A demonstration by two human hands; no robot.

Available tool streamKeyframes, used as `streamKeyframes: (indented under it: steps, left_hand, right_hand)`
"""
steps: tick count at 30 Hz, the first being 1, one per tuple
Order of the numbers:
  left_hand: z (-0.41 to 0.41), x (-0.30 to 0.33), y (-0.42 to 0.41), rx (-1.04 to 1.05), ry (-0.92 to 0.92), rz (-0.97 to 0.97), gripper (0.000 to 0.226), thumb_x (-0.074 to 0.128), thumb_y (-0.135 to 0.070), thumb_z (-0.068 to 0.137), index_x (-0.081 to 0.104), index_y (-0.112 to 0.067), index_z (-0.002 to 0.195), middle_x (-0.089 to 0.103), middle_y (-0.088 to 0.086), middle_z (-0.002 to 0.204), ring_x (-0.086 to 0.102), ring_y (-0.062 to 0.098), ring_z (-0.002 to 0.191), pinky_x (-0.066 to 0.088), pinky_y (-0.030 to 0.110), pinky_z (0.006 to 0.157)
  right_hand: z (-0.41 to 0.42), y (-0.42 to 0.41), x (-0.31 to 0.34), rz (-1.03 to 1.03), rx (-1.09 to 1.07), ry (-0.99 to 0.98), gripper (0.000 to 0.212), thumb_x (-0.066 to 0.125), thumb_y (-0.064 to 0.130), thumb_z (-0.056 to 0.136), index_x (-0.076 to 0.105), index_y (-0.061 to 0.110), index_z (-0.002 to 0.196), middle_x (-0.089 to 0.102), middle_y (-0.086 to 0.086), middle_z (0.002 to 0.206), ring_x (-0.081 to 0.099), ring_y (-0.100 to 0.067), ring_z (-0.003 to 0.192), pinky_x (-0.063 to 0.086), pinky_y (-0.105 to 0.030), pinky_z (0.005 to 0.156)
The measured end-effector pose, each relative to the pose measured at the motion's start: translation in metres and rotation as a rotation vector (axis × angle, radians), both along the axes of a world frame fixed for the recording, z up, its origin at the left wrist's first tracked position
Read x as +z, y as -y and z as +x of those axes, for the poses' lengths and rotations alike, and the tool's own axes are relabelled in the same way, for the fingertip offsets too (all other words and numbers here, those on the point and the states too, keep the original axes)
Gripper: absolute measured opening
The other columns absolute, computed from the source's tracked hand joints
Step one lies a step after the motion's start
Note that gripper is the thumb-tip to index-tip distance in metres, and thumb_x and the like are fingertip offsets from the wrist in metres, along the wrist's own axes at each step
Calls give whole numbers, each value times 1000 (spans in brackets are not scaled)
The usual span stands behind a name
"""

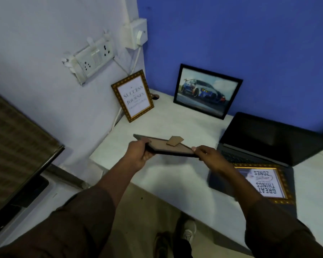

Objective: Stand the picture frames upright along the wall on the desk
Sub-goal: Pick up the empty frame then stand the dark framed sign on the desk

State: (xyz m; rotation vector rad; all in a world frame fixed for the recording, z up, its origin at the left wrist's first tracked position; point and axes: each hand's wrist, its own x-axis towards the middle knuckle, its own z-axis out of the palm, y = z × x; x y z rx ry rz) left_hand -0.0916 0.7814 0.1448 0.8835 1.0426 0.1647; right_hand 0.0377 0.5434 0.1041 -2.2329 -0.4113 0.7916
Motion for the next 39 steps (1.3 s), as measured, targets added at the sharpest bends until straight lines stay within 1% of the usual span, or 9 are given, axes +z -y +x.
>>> streamKeyframes:
  steps: [3,6,9,11,14,16,23,29,39]
  left_hand:
    - [21,61,15,-44,96,29,6,56,0,98,55,1,104,66,19,90,71,29,77,65,44,57]
    - [36,106,43,-139,124,62,10,54,3,94,51,-1,102,63,20,90,73,30,70,64,47,56]
    - [50,133,82,-245,168,72,7,53,1,95,52,2,102,70,25,86,77,35,65,65,48,64]
    - [56,145,112,-310,218,51,21,59,-11,98,57,3,113,75,24,79,78,35,68,66,44,65]
    - [62,149,134,-395,244,134,29,59,-37,101,63,-8,96,75,19,89,78,31,77,66,41,72]
    - [64,152,160,-419,225,240,35,55,-44,101,58,-14,84,73,14,90,76,30,81,65,45,79]
    - [84,113,294,-462,114,387,34,49,-44,102,56,-16,83,61,6,79,56,18,69,44,33,62]
    - [93,78,430,-985,99,205,76,29,-75,95,66,-13,118,73,16,116,67,31,110,47,51,104]
    - [168,55,539,-1235,247,-72,80,43,-79,89,61,-20,140,68,12,137,64,33,128,40,58,115]
  right_hand:
    - [-13,26,32,72,167,87,63,50,74,88,58,35,136,58,5,139,53,-18,132,43,-37,108]
    - [-23,43,53,36,197,456,77,63,68,84,43,35,150,43,3,158,35,-17,147,32,-42,119]
    - [-27,53,79,213,53,638,44,68,38,93,60,28,136,69,4,126,65,-14,112,52,-32,96]
    - [-29,75,96,311,-74,688,22,65,21,96,69,24,118,70,10,95,65,-5,82,50,-26,74]
    - [-30,106,108,437,-239,572,16,61,23,100,65,22,116,68,15,91,68,5,79,52,-14,67]
    - [-33,149,114,501,-342,461,24,58,27,102,60,22,124,69,12,104,69,7,91,58,-18,73]
    - [-54,326,117,629,-675,343,31,57,35,101,58,23,130,72,6,121,72,-15,107,62,-38,88]
    - [-73,450,121,667,-837,316,34,54,33,103,58,22,135,72,2,124,73,-20,110,61,-46,90]
    - [-44,531,97,637,-928,239,34,53,35,103,56,27,136,73,8,121,74,-18,105,64,-31,75]
